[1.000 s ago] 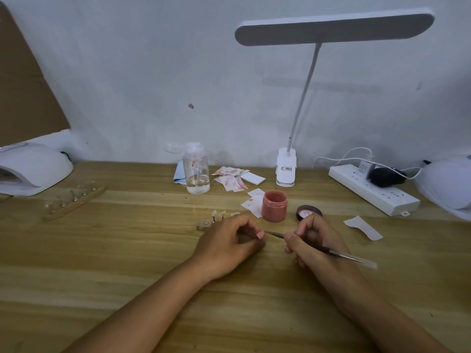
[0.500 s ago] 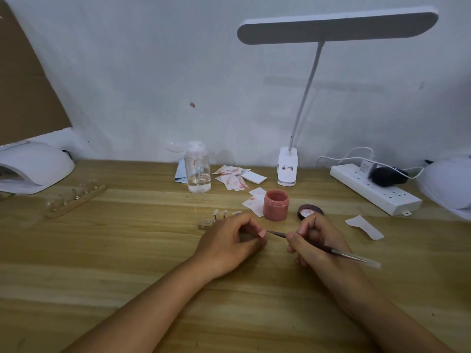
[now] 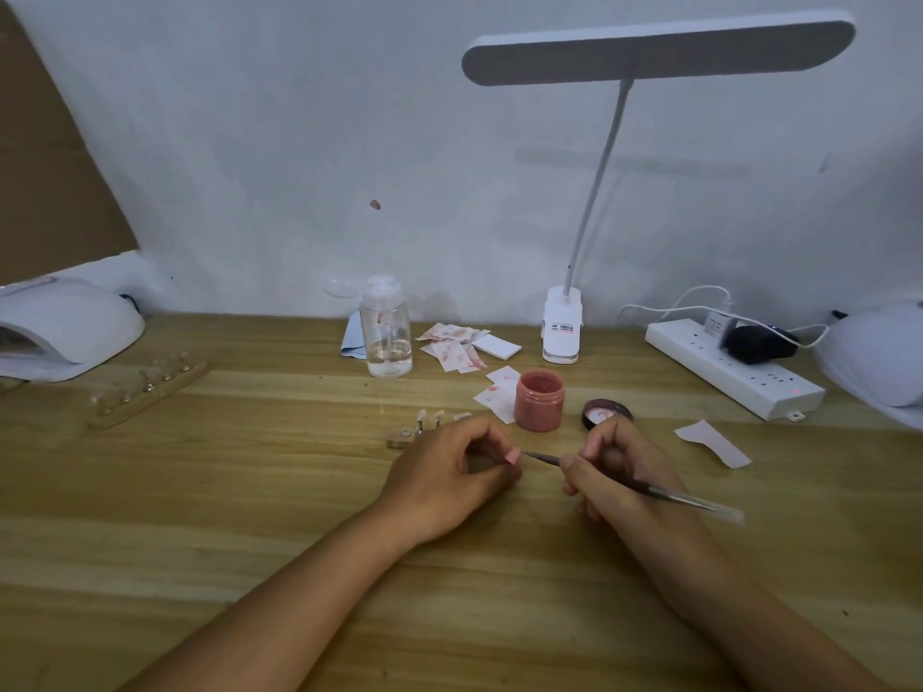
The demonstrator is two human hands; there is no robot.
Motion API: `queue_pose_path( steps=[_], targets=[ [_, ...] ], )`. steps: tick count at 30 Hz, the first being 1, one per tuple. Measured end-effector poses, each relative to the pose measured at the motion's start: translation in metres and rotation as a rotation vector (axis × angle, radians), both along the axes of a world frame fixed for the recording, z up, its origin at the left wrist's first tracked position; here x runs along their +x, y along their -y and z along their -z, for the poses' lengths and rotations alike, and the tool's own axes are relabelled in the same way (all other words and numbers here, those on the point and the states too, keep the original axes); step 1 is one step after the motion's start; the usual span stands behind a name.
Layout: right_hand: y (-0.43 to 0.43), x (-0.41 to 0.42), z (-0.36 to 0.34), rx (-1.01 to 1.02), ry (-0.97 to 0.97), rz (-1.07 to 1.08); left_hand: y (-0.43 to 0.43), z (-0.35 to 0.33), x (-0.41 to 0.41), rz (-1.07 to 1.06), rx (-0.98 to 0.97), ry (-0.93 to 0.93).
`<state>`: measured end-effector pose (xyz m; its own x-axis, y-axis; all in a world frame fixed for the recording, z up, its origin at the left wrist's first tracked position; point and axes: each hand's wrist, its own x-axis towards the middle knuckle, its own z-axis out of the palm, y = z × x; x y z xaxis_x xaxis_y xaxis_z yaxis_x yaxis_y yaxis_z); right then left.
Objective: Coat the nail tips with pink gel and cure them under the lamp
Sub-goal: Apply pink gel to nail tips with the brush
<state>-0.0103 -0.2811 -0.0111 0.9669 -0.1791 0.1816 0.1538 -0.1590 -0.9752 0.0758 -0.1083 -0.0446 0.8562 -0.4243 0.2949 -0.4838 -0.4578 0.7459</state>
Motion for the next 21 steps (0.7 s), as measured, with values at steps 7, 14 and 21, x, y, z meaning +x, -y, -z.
queue_pose_path(
  steps=[7, 14, 21],
  targets=[
    [0.0005, -0.0005, 0.0006, 0.005, 0.008, 0.005, 0.0003, 0.0011, 0.0002, 0.002, 0.01, 0.031],
    [-0.0018, 0.0004, 0.0001, 0.016, 0.002, 0.004, -0.0002, -0.0001, -0.0011, 0.026, 0.009, 0.045],
    [-0.0021, -0.0017, -0.0003, 0.018, 0.012, -0.001, 0.0001, -0.0006, -0.0018, 0.024, 0.01, 0.043]
  ],
)
